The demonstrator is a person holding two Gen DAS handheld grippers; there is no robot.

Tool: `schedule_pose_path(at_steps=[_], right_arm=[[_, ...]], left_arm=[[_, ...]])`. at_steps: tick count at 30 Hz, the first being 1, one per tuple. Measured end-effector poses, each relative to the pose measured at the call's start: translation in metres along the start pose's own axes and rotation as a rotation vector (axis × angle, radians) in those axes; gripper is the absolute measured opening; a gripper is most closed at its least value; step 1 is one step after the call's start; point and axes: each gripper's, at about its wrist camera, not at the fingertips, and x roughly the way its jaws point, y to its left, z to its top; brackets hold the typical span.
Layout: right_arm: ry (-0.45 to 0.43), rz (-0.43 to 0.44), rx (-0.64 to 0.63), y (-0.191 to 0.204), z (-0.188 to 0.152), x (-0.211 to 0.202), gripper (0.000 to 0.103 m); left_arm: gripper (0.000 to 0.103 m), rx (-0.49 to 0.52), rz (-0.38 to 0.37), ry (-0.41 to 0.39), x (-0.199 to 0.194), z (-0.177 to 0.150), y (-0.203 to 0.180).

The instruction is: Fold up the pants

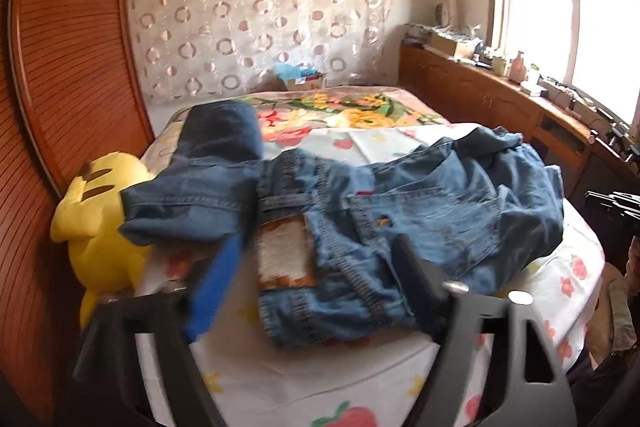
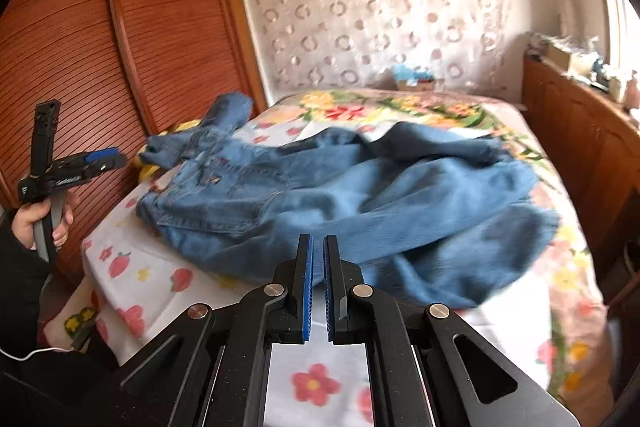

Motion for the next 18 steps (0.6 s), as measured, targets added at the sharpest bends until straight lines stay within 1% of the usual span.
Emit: schedule_pose_path(at_steps=[2, 5, 7, 8, 9, 12, 15, 18], right_arm=[[-0.01, -0.038, 0.004, -0.009, -0.002, -0.007, 0.004], [-0.014, -0.122, 0.015, -0.028, -0.006, -0.012, 0.008], [-0.013, -0.169, 0.028, -0.046, -0.01, -0.014, 0.017], [-0.008, -0.195, 0.039, -0.055, -0.012, -0.013, 0.026], [-0.004, -0.225, 0.049, -0.065, -0.015, -0.011, 0.032], [0.025, -0.295, 0.1, -0.099, -0.022, -0.003, 0.034], [0.051, -0.319, 0.142, -0.128, -0.027, 0.008, 0.036], [0.073, -0.291, 0.184, -0.149, -0.024, 0.028, 0.038]], left_arm=[[0.081, 0.002, -0.014, 0.001, 0.006, 0.003, -0.009], [0.081, 0.021, -0.02, 0.0, 0.016, 0.003, -0.026], [0.081, 0.022, -0.045, 0.016, 0.027, 0.001, -0.037], [0.081, 0.023, -0.055, 0.026, 0.032, -0.001, -0.042], [0.081, 0.027, -0.064, 0.034, 0.036, -0.004, -0.048], [0.081, 0.038, -0.085, 0.06, 0.049, -0.012, -0.064], [0.081, 0.047, -0.097, 0.083, 0.061, -0.018, -0.076], [0.081, 0.056, -0.104, 0.109, 0.072, -0.025, -0.083]])
